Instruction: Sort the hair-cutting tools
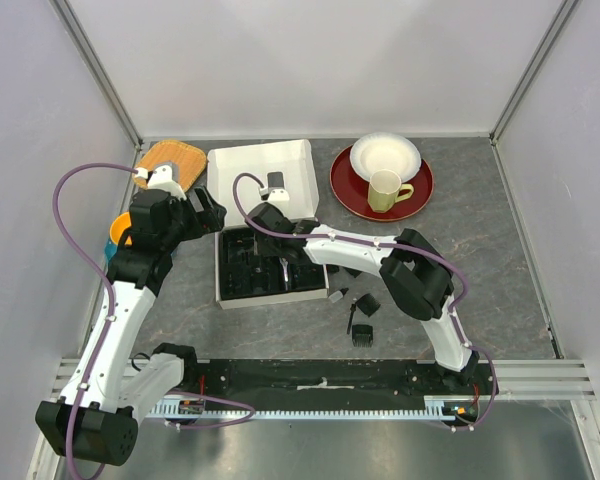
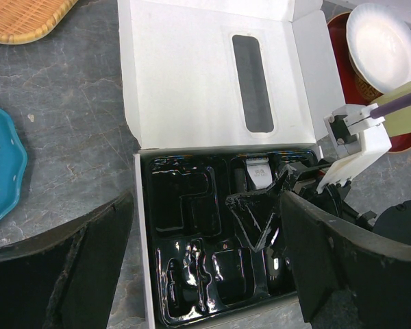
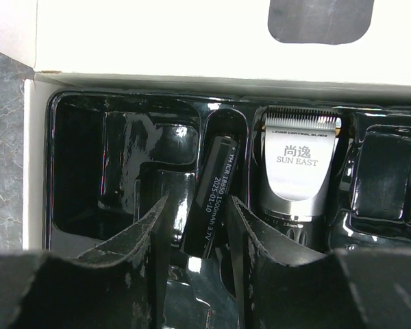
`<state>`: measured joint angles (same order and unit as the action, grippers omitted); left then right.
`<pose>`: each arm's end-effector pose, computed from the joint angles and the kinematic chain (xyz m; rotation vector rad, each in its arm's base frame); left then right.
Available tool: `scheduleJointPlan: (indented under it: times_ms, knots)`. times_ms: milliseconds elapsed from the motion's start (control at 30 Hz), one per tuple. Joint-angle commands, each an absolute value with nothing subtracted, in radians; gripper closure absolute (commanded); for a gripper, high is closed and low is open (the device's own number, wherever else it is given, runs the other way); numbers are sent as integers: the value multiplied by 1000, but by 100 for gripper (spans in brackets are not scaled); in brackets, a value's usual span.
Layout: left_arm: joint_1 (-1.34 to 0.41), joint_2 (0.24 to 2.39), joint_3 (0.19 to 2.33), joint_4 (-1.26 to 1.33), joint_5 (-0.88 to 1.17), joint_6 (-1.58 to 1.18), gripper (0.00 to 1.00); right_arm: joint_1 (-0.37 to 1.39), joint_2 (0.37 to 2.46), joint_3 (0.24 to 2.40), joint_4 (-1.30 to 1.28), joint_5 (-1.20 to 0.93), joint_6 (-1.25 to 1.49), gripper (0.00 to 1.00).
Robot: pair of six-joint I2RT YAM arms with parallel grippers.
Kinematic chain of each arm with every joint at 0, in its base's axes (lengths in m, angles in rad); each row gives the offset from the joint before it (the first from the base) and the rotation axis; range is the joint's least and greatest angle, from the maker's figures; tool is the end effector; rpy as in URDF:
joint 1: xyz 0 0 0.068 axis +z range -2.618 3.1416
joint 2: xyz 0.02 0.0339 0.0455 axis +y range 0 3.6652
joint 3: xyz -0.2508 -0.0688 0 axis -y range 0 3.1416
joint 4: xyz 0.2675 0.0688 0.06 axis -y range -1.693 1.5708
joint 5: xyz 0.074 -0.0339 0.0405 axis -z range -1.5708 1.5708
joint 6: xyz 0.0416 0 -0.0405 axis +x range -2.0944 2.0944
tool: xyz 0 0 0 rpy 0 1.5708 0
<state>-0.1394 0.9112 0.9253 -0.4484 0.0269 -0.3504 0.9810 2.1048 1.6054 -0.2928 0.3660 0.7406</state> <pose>0.2353 -0.0341 0.3268 -0.1956 2.0118 -0.3393 0.2852 0.3993 0.1736 -0.1039 2.3374 0.4444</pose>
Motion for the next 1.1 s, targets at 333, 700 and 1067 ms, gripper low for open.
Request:
scheduleJointPlan:
  times_ms: [333, 700, 1067]
  knots:
    - [-135, 893, 940, -440, 11, -377, 7, 980, 2071, 1672, -385, 479, 710, 66]
    - [-137, 896, 939, -440, 11, -376, 7, 980, 2092, 1678, -382, 428, 712, 80]
    - [-137, 896, 939, -440, 12, -377, 7, 991, 2049, 1663, -364, 436, 716, 78]
